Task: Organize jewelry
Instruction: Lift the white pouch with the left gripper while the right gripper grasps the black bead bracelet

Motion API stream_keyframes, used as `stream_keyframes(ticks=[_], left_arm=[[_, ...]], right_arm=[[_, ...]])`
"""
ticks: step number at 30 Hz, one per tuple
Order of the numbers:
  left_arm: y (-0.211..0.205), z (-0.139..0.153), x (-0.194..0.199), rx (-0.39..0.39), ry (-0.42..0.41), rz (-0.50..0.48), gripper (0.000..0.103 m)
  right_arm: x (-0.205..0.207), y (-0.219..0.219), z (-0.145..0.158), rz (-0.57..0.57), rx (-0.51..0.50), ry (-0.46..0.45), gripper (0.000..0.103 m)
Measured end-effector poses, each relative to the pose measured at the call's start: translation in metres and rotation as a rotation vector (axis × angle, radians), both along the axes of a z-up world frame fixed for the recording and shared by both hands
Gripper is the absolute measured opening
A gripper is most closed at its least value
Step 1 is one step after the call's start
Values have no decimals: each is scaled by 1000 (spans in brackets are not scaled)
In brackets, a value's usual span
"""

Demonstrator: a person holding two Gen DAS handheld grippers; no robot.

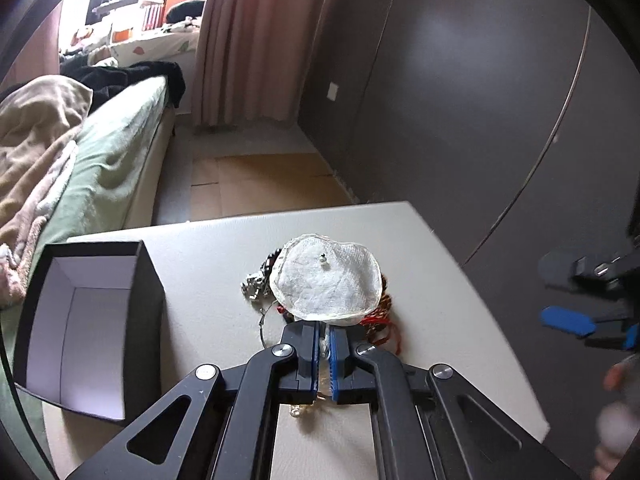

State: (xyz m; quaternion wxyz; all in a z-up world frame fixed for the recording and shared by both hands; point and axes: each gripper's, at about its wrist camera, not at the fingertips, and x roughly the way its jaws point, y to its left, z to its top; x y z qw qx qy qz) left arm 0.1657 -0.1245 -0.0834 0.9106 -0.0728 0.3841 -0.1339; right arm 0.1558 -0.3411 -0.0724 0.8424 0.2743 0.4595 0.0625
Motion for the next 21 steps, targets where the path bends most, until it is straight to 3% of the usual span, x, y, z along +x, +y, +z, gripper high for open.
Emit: stream_keyframes(ticks=[7,9,12,15,21], left_arm=[[25,23,-7,-67,-17,30,3],[32,29,-11,-82,-30,37,3],[47,34,-16,-105,-47,55,3],[62,37,-16,-123,-46,75,3],[95,43,-14,-166,-58,128,3]], right_arm=[[7,18,-7,64,64,-9,98],[10,24,-10,82,93,-9,85],[16,35,-15,97,116,-7,75],[22,46,-19,117,130,-23,58],[40,62,-30,142,213,-37,53]])
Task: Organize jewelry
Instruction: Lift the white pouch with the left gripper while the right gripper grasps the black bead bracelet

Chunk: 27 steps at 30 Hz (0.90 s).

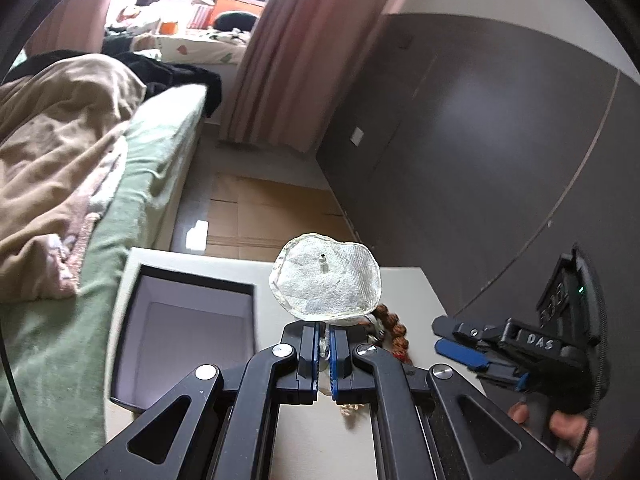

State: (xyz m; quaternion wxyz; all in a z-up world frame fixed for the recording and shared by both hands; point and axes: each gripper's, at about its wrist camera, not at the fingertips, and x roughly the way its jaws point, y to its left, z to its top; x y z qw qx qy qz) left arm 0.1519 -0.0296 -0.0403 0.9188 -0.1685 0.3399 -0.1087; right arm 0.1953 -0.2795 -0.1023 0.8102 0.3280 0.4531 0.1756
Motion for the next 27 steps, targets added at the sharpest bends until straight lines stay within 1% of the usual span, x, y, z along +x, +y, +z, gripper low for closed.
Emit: stream_keyframes(ticks=[2,3,5,9,11,14,15,16,17,20,23,27], left_arm=[[11,0,4,-18,5,20,3],[13,0,4,-25,8,26,3],[22,0,6,-44,17,40,3],[28,0,5,-62,23,48,3],[31,1,4,-64,22,51,3],[37,3,3,-72,22,59,3],[39,4,2,-75,22,64,3],[41,4,2,-78,23,68,3],[44,5,1,-84,23,74,3],[49,7,-2,-90,23,86,3],[54,10,-6,-100,21,96,3],[57,14,-10,-101,14,107,3]], right_arm=[[7,10,-6,1,9,9,51],[10,14,-9,2,6,14,46],[16,23,-15,-2,3,30,40],[26,34,-30,-24,2,73,39],[30,39,-37,-42,-44,105,38],[33,47,-38,-57,-50,105,33],[34,46,-39,-64,-51,105,26],[34,46,-42,-77,-60,110,21],[34,44,-44,-85,-67,117,12],[31,36,-45,-99,-35,112,10],[25,29,-34,-104,2,65,10],[13,28,-10,-89,37,-8,10]])
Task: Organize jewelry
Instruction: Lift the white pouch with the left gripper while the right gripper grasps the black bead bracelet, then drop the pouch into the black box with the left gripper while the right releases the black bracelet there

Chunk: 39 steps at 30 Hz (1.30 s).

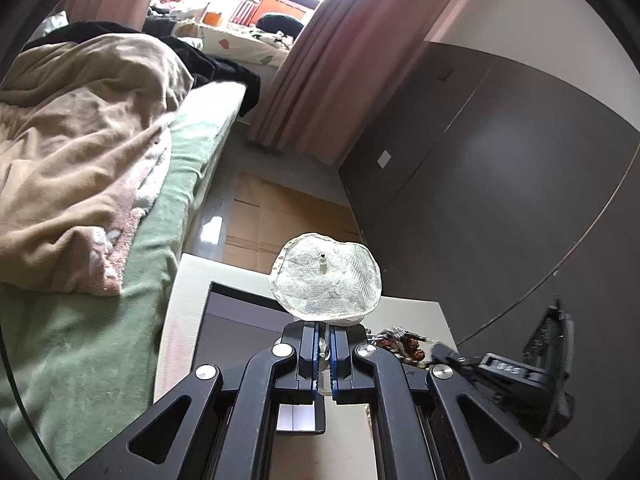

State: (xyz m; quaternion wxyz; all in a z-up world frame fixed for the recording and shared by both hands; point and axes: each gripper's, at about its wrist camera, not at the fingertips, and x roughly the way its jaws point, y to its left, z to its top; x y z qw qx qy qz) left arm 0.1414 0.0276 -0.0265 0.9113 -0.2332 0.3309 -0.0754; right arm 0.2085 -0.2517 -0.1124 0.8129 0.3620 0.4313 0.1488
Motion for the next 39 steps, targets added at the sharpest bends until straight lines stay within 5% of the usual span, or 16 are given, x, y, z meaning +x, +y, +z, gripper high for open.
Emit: stream_keyframes(ticks=[23,29,32,34,36,39], left_arm=[[19,7,-6,-27,6,11,3],[23,-7,10,-85,73,-19,6],[27,-18,17,-130,118,-42,25],[30,-21,19,-124,133,-16,68],[36,-20,17,-126,114,16,84],[46,-15,15,-131,96,52,85]], right_arm=[[-32,39,121,143,-2,-308,10],[-20,64,123,190,10,-318,10],[-15,78,107,222,30,-303,10],[-8,88,95,244,38,-268,10],[-6,96,87,262,32,-258,10],[0,105,72,285,33,-221,10]])
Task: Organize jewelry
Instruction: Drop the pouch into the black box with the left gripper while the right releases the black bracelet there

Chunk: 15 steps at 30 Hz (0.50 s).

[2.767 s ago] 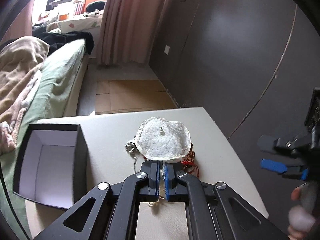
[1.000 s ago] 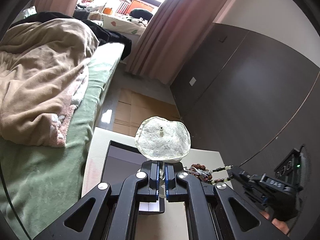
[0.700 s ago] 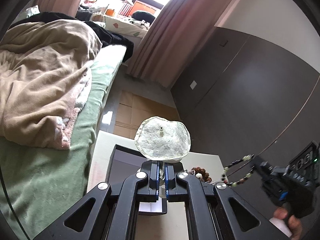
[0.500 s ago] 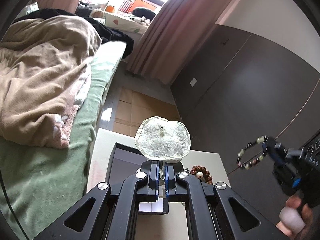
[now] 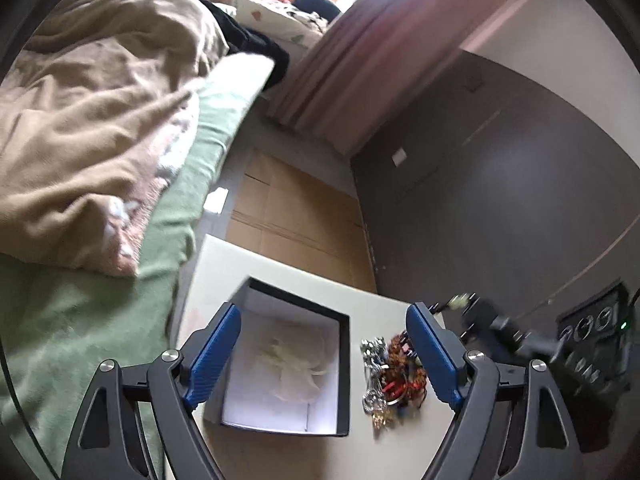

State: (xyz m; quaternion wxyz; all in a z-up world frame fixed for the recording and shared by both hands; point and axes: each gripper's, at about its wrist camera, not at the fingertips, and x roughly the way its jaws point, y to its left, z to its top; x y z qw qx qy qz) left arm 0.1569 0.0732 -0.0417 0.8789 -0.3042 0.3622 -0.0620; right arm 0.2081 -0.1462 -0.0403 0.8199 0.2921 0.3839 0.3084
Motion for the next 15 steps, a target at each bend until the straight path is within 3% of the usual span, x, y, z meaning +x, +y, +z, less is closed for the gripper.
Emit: stream_keyframes(ticks=[8,10,11,12,14,15], left_arm=[[25,3,-9,16,1,95,85],[27,4,-12,15,-2,111,85],[28,5,-14,17,-2,118,85],[28,5,-15,18,-2,118,85],[25,6,-17,22,1,110,85],[22,6,-18,24,0,105,85]], right_arm=[[2,36,-22,117,-26,45,10],[2,44,-25,165,-51,66,15],[2,46,-27,184,-61,83,31],[0,43,-27,185,-75,92,54],[-4,29,-25,140,-84,73,72],[-5,20,-24,121,-85,70,77]])
